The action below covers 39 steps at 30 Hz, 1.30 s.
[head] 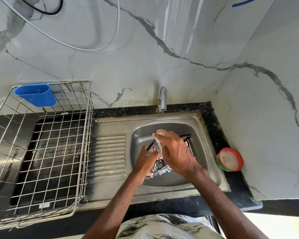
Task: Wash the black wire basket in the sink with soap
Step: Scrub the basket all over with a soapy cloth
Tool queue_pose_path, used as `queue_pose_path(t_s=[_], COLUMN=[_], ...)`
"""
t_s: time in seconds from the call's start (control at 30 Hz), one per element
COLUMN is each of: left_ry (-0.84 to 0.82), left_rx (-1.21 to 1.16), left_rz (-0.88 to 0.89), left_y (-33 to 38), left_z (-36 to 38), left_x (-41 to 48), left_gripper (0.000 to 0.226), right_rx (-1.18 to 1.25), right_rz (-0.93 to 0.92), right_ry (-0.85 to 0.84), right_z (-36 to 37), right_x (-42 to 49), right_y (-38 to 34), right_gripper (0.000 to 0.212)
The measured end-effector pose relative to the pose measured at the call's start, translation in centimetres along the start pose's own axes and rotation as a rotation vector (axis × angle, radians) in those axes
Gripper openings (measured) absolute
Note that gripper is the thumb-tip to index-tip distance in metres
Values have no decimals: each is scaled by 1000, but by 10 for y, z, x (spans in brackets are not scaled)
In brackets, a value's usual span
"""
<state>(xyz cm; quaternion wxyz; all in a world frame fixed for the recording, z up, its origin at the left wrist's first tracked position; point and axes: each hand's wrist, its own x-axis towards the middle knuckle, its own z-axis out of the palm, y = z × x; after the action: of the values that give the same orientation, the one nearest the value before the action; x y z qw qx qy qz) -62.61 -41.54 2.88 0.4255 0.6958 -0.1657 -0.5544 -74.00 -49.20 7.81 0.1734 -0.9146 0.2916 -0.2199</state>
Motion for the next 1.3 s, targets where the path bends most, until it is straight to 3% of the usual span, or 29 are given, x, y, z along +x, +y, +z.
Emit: queue_pose_path(t_s=[0.17,0.4,0.67,0.77,0.9,1.03,1.07,1.2,1.3], left_ry=[57,48,50,46,43,49,51,68,57], left_rx=[38,45,-16,-3,34,-52,-68,3,-50], left_rz=[52,81,78,83,55,8,7,42,52], left_y=[-2,6,7,6,1,6,4,5,6], left_z=[2,-1,-4,0,2,1,0,-3,-9], left_x=[-2,-4,-4,-2,3,-1,2,3,3], left_gripper=[87,117,100,100,105,55,54,105,79], right_rx=[-21,224,38,-26,39,101,117,85,-4], right_rz=[-102,70,327,170,6,-40,-26,46,206], right_ry=[-31,184,318,322,185,105,121,216,273], right_z=[6,-9,-27,-21,-4,4,2,-11,-22], right_x=[-1,3,-11,-7,-5,-10,-10,-7,-8], right_y=[0,23,80,62,18,8,11,34,66], right_gripper=[39,45,47,40,37,41,39,35,43])
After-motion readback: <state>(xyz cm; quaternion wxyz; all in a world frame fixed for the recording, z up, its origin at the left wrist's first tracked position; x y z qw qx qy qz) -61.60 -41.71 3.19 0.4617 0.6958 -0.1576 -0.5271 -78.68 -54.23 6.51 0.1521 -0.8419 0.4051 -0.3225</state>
